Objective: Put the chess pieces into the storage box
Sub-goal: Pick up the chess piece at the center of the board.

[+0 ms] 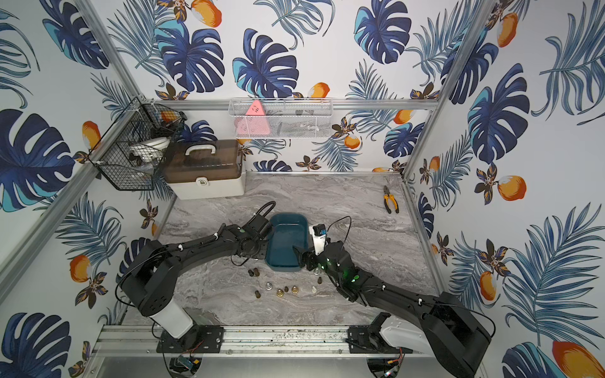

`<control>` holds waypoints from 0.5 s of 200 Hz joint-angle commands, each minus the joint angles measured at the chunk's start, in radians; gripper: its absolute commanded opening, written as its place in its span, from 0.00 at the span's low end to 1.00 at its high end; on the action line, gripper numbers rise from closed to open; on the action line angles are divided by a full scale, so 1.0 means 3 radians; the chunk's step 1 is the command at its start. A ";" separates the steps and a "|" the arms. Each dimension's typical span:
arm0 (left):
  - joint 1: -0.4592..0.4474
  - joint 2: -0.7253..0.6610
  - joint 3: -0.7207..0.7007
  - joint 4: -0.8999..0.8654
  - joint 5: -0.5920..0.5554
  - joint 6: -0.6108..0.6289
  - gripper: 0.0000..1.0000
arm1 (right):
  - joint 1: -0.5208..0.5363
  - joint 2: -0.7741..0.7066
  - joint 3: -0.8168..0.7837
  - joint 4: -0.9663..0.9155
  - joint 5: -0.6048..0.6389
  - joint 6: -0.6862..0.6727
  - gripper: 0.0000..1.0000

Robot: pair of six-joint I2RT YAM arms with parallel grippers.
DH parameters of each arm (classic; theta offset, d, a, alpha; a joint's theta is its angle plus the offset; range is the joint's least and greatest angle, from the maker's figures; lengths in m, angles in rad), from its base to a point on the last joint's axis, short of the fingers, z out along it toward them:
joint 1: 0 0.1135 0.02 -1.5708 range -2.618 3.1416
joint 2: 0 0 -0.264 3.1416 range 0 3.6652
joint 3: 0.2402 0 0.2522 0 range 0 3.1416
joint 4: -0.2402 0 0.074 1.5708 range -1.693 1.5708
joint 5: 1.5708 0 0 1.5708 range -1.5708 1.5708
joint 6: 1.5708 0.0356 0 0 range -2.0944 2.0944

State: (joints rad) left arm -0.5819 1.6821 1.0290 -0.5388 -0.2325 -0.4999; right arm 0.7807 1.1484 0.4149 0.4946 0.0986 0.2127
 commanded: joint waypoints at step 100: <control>0.0054 0.0153 -0.0065 0.0160 -0.0072 0.0028 0.19 | 0.0005 0.0016 0.0036 -0.0002 -0.0016 0.0002 0.87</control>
State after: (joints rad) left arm -0.5678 1.7260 1.0061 -0.4923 -0.2340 -0.4984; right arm 0.7807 1.1484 0.4160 0.4923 0.0982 0.2127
